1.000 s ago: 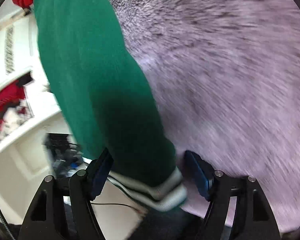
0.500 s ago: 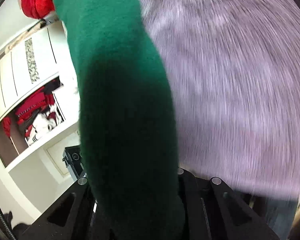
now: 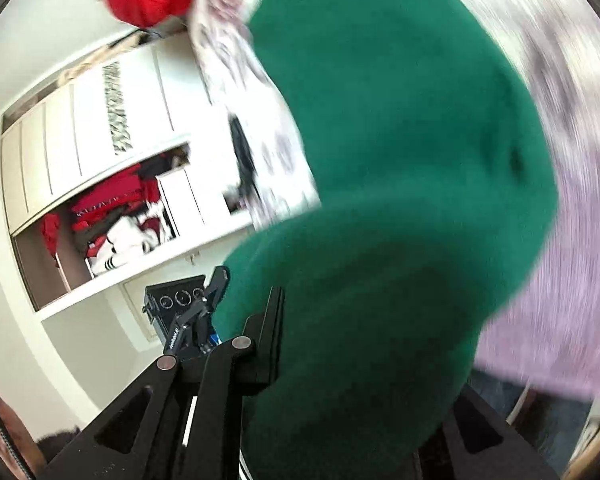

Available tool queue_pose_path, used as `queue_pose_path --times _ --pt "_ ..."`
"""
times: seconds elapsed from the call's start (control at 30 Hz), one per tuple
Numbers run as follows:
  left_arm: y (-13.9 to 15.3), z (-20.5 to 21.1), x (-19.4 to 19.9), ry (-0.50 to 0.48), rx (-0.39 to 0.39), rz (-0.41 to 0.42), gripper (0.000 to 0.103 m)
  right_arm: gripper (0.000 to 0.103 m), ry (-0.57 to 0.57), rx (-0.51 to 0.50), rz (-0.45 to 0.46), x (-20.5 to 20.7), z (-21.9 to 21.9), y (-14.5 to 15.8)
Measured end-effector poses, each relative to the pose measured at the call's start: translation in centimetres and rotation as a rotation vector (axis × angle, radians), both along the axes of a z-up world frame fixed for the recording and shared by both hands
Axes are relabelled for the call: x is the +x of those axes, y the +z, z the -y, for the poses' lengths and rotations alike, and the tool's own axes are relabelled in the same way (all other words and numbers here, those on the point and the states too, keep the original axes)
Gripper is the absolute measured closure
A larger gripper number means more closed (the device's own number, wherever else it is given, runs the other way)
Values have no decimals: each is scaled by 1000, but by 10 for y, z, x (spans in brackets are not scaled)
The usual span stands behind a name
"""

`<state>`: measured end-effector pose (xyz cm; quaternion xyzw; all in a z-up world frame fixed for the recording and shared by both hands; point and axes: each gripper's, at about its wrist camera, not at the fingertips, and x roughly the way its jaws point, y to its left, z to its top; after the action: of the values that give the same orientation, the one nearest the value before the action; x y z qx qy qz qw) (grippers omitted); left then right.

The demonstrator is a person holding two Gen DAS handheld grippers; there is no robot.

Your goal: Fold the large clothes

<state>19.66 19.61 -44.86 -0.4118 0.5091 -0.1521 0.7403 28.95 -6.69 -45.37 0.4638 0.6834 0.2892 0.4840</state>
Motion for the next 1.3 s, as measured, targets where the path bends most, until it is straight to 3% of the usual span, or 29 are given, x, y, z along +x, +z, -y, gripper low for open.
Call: queue_pose_path --times 0.17,0.27,0.37,0.5,0.6,0.63,0.67,0.73,0.83,0.93,1.07,1.2,1.3 --pt "-46 23 132 -51 63 -32 79 88 -46 -89 28 148 -16 -32" --pt "-94 32 184 -103 80 -145 79 87 -40 -153 -42 212 -28 -73" --pt "-129 22 206 -117 29 -295 79 85 -9 -186 -131 224 -33 -109" --pt "-113 12 202 -102 -20 -298 77 82 13 -157 -158 229 -35 -112" --pt "-104 6 205 -86 -59 -283 73 71 5 -93 -135 228 -36 -101" --pt "-102 5 208 -86 -84 -277 56 67 5 -85 -135 226 -33 -101" --pt "-98 6 214 -81 -103 -266 31 65 4 -75 -138 231 -35 -100" --pt "-86 4 226 -57 -76 -227 12 45 -8 -55 -153 231 -39 -99" --pt "-77 -1 243 -39 -54 -211 11 16 -46 -7 -154 237 -39 -95" --pt "-70 5 253 -54 25 -175 11 16 -40 -39 -129 239 -35 -89" --pt "-60 17 253 -62 211 -97 11 16 28 -130 -51 238 -33 -89" --pt "-51 23 250 -15 338 -40 11 14 20 -37 -88 245 -33 -96" --pt "-43 22 244 25 360 -27 11 14 -6 -25 -58 255 -23 -84"
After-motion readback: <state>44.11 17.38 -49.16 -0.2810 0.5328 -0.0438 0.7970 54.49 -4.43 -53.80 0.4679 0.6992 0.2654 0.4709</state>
